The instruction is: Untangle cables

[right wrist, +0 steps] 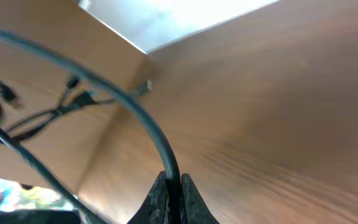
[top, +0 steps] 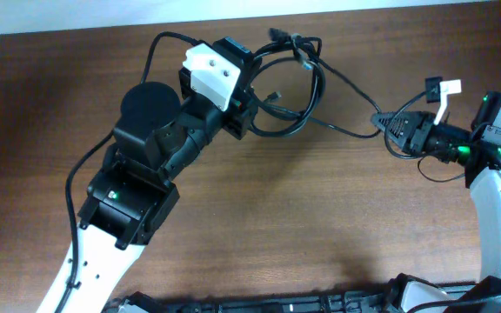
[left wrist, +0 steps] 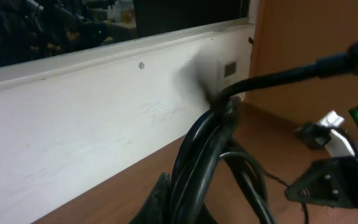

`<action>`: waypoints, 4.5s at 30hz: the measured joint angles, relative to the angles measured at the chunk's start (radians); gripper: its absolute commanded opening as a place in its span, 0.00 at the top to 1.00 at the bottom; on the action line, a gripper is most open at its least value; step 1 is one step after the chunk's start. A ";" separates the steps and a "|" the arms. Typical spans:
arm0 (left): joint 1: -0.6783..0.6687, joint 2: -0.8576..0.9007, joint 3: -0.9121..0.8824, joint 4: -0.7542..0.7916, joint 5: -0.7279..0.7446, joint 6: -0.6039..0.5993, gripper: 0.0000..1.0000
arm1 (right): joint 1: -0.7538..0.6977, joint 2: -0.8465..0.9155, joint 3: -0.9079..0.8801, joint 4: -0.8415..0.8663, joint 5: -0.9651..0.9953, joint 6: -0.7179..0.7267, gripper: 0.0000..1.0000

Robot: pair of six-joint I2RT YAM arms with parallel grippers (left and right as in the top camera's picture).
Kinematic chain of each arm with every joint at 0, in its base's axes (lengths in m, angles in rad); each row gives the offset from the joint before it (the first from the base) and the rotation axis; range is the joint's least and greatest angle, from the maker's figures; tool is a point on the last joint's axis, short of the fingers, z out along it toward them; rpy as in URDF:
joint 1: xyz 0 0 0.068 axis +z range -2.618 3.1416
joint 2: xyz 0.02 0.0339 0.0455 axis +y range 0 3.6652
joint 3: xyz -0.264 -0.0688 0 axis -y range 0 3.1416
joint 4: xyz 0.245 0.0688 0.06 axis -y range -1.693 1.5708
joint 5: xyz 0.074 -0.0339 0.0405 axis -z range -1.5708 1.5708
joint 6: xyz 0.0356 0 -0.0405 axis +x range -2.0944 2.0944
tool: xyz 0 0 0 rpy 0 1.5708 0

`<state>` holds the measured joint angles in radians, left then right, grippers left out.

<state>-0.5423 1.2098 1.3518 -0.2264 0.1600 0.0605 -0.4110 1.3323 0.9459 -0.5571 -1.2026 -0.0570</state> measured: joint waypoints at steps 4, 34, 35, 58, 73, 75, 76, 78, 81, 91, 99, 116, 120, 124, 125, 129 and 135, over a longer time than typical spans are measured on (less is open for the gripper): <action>0.000 0.000 0.000 -0.002 -0.013 0.000 1.00 | 0.000 0.000 0.000 -0.028 0.059 -0.052 0.96; 0.012 -0.013 0.000 -0.117 -0.087 0.024 1.00 | -0.011 0.004 -0.001 0.069 -0.201 -0.135 0.24; 0.012 -0.013 0.000 -0.127 -0.072 0.042 1.00 | -0.011 0.004 -0.001 0.085 -0.218 -0.133 0.24; -0.031 0.087 0.000 -0.114 0.188 0.176 1.00 | 0.089 -0.001 0.035 1.454 -0.274 1.121 0.20; -0.031 0.087 0.000 -0.115 0.161 0.150 1.00 | 0.100 -0.005 0.071 0.941 0.135 1.122 0.18; -0.031 0.087 0.000 -0.114 0.161 0.147 1.00 | 0.104 -0.001 0.087 0.726 0.277 0.989 0.16; -0.031 0.087 0.000 -0.114 0.161 0.146 1.00 | 0.106 -0.001 0.098 0.639 0.331 0.931 0.15; -0.031 0.087 0.000 -0.113 0.161 0.144 1.00 | 0.126 0.005 0.153 0.421 0.462 0.771 0.10; -0.031 0.087 0.000 -0.112 0.145 0.144 1.00 | 0.186 0.010 0.300 0.163 0.588 0.561 0.05; -0.031 0.087 0.000 -0.110 0.074 0.135 1.00 | 0.419 -0.019 0.540 -0.245 0.716 0.071 0.01; -0.031 0.087 0.000 -0.053 -0.004 0.024 1.00 | 0.485 -0.051 0.541 -0.356 0.614 -0.136 0.03; -0.031 0.087 0.000 -0.021 0.096 -0.059 1.00 | 0.511 -0.052 0.541 -0.332 0.668 -0.191 0.32; -0.031 0.087 0.000 -0.015 0.129 -0.059 1.00 | 0.511 -0.044 0.541 -0.331 0.683 -0.193 0.76; -0.031 0.087 0.000 0.002 0.137 -0.059 1.00 | 0.516 -0.040 0.541 -0.332 0.682 -0.201 0.96; -0.031 0.087 0.000 0.007 0.137 -0.059 1.00 | 0.517 -0.040 0.541 -0.333 0.682 -0.200 0.96; -0.031 0.087 0.000 0.006 0.123 -0.059 1.00 | 0.518 -0.040 0.541 -0.370 0.682 -0.201 0.96; -0.034 0.087 0.000 -0.018 0.021 -0.081 1.00 | 0.518 -0.040 0.543 -0.439 0.682 -0.200 0.96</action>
<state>-0.5766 1.2972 1.3518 -0.2440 0.1806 -0.0208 0.1066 1.2926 1.4887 -0.9966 -0.5201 -0.2569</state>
